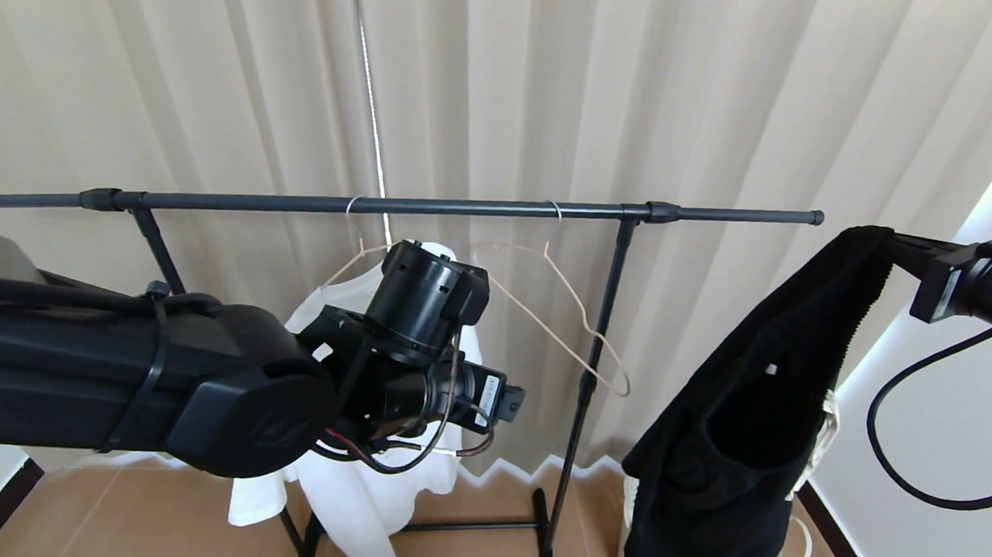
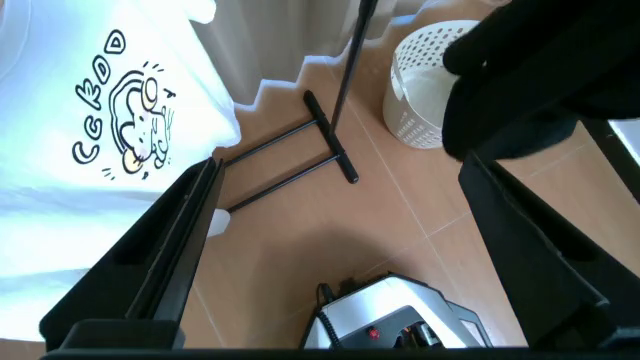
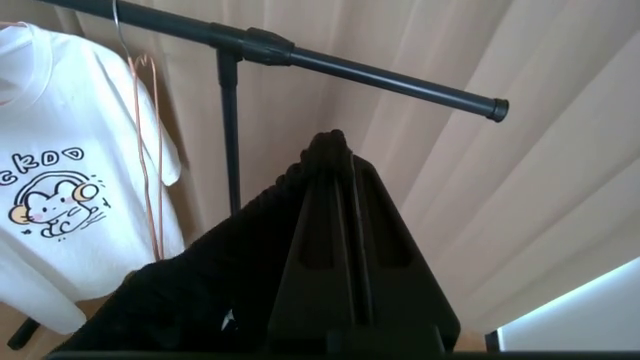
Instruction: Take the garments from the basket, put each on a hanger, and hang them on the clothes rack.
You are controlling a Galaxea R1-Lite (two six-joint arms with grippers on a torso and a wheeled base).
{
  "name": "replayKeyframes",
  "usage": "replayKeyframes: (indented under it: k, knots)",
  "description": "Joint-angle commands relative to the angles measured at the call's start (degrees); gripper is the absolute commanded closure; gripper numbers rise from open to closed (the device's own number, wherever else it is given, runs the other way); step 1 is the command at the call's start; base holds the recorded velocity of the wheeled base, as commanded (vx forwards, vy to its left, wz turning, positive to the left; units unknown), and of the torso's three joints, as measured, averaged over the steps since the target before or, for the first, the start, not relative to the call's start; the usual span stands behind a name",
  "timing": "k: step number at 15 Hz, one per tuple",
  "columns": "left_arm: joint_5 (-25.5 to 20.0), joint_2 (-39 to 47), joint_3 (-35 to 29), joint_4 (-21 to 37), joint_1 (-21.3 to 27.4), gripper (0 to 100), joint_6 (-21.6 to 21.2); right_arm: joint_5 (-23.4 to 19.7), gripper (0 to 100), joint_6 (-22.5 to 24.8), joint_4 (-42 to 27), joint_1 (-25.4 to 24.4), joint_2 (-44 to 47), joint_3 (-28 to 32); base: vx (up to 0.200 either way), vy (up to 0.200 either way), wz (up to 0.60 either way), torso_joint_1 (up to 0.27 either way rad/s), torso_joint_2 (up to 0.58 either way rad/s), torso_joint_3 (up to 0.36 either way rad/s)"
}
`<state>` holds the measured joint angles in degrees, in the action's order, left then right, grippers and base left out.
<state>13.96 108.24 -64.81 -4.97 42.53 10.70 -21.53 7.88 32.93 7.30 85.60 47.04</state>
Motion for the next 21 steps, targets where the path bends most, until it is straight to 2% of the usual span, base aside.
replayKeyframes:
  k: [1, 4, 10, 11, 13, 21]
  knots:
    - [0.19, 1.27, -0.50, -0.04, 0.01, 0, -0.07, 0.00, 100, 0.04, 0.03, -0.01, -0.08, -0.02, 0.000, -0.200, 0.00, -0.002, 0.00, 0.007]
    - [0.81, 1.80, -1.11, -0.12, 0.18, 0, 0.11, 0.00, 100, 0.04, 0.03, -0.01, -0.52, -0.11, 0.000, -0.200, 0.00, 0.001, 0.01, 0.006]
    - [0.72, 2.41, -1.20, -2.67, 0.09, 0, 0.37, 0.00, 100, 0.04, 0.03, -0.01, -0.44, -0.29, 0.200, 0.000, 0.00, 0.002, 0.00, 0.003]
    - [0.72, 2.41, -1.20, -2.76, 0.09, 0, 0.46, 0.00, 100, 0.04, 0.03, -0.01, -0.44, -0.29, 0.000, 0.000, 0.00, 0.000, 0.00, 0.000]
    - [0.63, 4.17, -1.29, -7.42, 0.09, 0, 0.81, 0.00, 100, 0.04, 0.03, -0.01, -0.44, -0.37, 0.000, 0.000, 0.00, 0.000, 0.00, 0.000]
    - [0.28, 13.05, -11.40, -8.03, -0.70, 0, 0.72, 0.00, 100, 0.04, 0.03, -0.01, -0.44, -0.46, 0.000, 0.000, 0.00, 0.000, 0.00, 0.000]
